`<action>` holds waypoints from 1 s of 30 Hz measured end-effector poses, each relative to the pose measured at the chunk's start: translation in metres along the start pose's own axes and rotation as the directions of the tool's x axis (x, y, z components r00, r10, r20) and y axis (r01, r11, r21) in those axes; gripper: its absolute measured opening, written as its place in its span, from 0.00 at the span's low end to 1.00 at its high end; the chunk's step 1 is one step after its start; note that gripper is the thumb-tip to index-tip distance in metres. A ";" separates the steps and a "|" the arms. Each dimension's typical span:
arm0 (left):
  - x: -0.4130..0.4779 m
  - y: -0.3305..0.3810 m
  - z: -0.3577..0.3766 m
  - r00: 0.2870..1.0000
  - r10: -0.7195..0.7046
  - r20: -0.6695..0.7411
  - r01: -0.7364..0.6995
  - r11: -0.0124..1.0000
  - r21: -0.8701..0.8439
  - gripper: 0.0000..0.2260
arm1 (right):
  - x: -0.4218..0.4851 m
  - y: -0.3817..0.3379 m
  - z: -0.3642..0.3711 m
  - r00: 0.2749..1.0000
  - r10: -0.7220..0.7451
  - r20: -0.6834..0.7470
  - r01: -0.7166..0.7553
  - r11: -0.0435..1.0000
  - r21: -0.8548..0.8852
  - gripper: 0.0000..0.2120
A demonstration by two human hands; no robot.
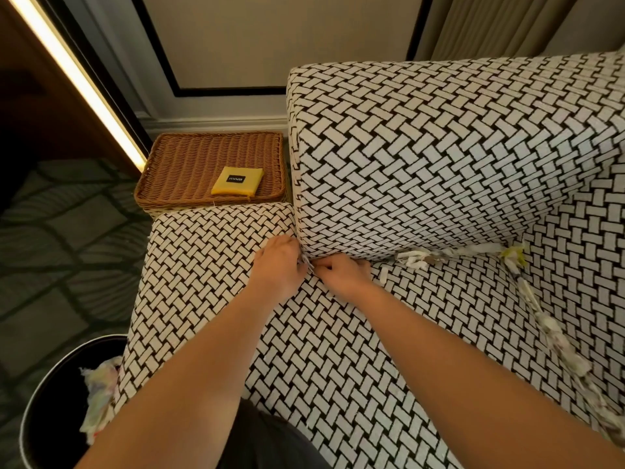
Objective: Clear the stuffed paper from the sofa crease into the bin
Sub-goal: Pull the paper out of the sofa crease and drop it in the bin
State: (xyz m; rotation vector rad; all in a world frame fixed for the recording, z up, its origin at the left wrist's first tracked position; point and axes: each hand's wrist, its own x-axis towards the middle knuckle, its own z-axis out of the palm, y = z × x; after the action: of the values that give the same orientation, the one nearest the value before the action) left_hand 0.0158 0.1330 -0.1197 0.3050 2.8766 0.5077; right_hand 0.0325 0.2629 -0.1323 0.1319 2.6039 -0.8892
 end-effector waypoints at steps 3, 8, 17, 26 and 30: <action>-0.005 0.001 0.000 1.000 -0.027 -0.007 0.026 0.999 -0.020 0.10 | 0.001 0.000 0.004 0.998 -0.026 0.059 0.031 0.996 -0.082 0.16; -0.013 0.008 -0.001 0.995 -0.102 0.016 0.104 0.985 -0.140 0.09 | -0.005 0.004 0.002 0.998 -0.054 -0.022 0.055 0.996 0.063 0.13; -0.014 0.014 -0.002 0.980 -0.200 0.018 0.201 0.977 -0.069 0.11 | -0.005 0.009 0.006 0.985 -0.096 -0.142 0.111 0.988 0.104 0.11; -0.012 0.000 -0.016 0.951 -0.305 0.055 0.308 0.907 -0.288 0.03 | 0.000 0.010 0.019 0.948 -0.145 -0.284 0.099 0.980 -0.171 0.17; -0.025 -0.008 -0.025 0.941 -0.327 0.092 0.336 0.858 -0.390 0.04 | 0.000 0.009 0.022 0.945 -0.140 -0.297 0.061 0.964 -0.259 0.16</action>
State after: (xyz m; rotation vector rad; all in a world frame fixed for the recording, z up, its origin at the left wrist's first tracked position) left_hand 0.0330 0.1114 -0.0957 -0.2481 2.6293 0.9881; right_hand 0.0418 0.2567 -0.1527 0.0760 3.0186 -0.6071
